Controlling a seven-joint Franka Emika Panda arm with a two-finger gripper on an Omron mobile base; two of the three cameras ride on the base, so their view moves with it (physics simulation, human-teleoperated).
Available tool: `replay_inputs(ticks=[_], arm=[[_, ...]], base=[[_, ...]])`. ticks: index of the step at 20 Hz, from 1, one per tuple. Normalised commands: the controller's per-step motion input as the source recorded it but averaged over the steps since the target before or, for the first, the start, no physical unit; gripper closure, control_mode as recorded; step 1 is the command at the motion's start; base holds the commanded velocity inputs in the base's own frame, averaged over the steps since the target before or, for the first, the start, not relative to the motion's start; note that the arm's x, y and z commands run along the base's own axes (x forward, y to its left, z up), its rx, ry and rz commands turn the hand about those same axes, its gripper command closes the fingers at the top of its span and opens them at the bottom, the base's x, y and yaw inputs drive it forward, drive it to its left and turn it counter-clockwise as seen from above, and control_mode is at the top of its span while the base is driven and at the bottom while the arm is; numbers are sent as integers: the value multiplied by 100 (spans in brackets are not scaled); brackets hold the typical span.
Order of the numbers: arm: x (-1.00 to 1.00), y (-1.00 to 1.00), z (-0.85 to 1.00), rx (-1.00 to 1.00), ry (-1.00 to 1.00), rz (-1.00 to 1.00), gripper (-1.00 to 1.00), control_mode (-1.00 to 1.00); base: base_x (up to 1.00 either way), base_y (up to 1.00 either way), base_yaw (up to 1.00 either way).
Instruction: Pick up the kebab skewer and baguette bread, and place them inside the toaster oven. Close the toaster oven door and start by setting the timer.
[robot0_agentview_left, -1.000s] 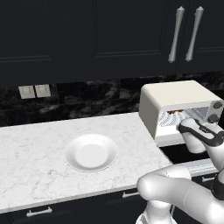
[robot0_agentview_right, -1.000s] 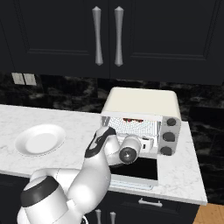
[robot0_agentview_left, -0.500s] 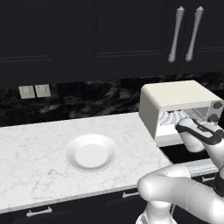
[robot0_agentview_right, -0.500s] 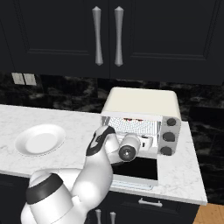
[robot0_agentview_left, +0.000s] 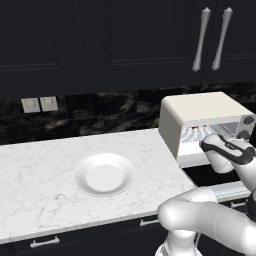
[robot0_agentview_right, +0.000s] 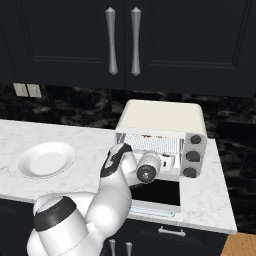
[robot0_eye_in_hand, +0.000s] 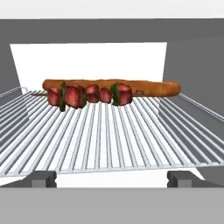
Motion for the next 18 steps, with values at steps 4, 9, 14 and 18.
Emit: replay_inputs(ticks=[4, 9, 14, 18], arm=[[1, 1, 0, 0, 0, 0, -100, -100], [-59, -25, 0, 0, 2, 0, -100, -100], [-62, -35, 0, 0, 0, 0, -100, -100], [-54, -9, 0, -1, 0, 0, -100, -100]], base=[[0, 0, 0], [0, 0, 0], [0, 0, 0], [0, 0, 0]])
